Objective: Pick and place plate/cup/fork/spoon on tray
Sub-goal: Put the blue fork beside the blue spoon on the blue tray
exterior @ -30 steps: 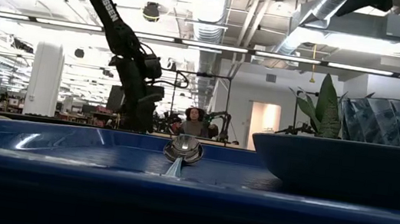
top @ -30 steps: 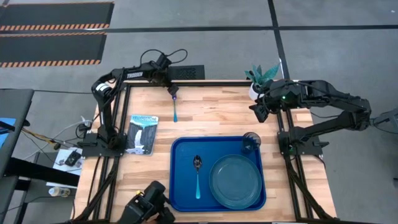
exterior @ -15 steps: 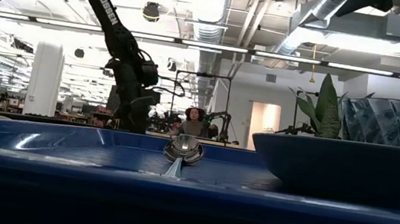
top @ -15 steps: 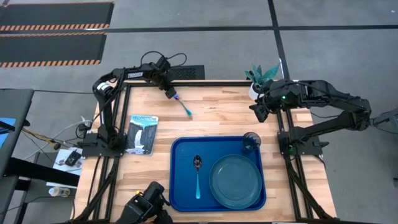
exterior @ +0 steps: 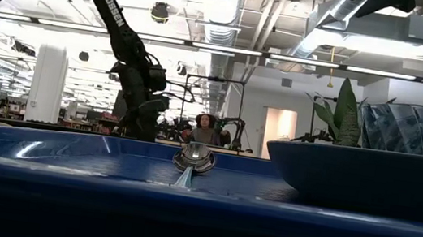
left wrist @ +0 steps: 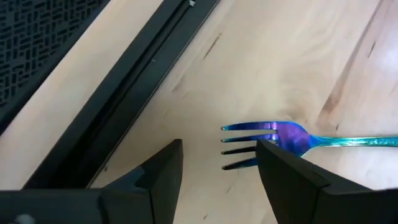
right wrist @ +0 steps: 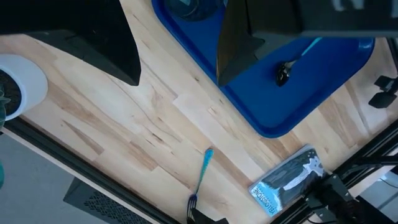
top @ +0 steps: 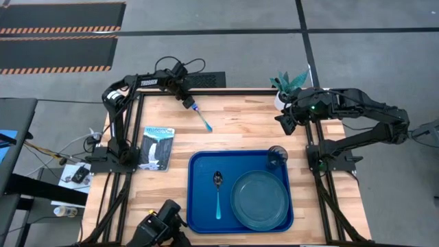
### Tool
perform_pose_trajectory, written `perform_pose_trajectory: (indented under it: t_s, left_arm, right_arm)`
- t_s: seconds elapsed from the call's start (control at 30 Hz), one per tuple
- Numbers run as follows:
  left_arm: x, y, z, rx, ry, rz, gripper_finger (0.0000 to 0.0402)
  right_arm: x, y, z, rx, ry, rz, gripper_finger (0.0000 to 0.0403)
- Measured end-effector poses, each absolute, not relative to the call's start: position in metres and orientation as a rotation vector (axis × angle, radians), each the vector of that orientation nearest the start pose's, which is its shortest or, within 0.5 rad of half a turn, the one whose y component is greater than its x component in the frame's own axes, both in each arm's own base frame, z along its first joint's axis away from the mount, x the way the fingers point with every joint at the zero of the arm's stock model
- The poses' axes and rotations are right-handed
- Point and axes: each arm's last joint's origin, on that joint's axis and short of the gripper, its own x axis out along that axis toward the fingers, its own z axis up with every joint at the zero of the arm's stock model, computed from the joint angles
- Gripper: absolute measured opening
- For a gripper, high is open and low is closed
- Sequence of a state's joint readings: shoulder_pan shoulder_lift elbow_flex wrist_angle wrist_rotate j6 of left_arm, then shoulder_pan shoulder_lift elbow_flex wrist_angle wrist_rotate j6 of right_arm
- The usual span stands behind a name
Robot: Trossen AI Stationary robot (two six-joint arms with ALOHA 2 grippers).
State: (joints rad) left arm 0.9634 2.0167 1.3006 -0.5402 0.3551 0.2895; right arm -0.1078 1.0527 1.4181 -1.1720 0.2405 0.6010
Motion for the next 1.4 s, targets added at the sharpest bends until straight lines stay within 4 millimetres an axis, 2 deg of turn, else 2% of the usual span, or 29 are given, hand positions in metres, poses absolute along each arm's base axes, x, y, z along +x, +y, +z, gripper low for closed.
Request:
perform_pose_trajectory:
  t_s: [0.3,0.9,1.4]
  left_arm:
    - [0.2258,0.3143,0.1364,-0.553,1.033,0.359,0.0186]
    - [0.229,0.3181,0.1378,-0.536,0.978,0.36,0.0038]
    - [0.2266,0.3135,0.1384,-0.604,0.994,0.325,0.0006]
  right_arm:
    - [0.1611,-0.0244,0.4071,0.501,0.686,-0.559,0.0232]
    - [0.1612,-0.0244,0.4071,0.501,0.686,-0.559,0.0232]
    - [0.1612,-0.0244,0.4071,0.501,0.686,-0.559,0.0232]
